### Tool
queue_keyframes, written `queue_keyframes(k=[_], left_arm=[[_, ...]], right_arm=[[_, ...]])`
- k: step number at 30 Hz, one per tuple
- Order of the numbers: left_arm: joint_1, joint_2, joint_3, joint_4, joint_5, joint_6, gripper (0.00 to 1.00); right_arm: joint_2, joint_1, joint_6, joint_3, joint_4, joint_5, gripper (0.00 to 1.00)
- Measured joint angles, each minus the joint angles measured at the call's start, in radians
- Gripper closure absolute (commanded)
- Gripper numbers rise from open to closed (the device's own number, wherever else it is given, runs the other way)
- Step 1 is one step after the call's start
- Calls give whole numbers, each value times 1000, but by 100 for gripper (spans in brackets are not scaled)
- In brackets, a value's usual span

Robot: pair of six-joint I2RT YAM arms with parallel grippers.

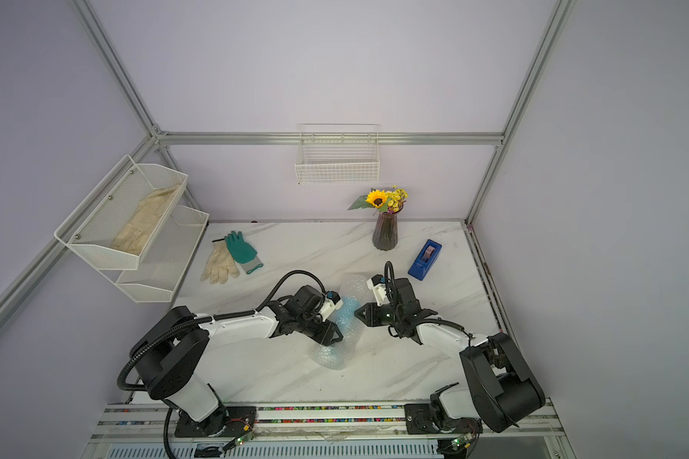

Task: Wrap wine glasses in bubble wrap
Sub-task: Stick the tape on the bubble wrap.

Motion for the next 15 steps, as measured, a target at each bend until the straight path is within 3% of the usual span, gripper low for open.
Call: queue_keyframes(k=[15], left_arm=[[0, 3, 0, 3, 3, 0, 57]], right_arm=[[-42, 0, 65, 0, 7, -23, 74]])
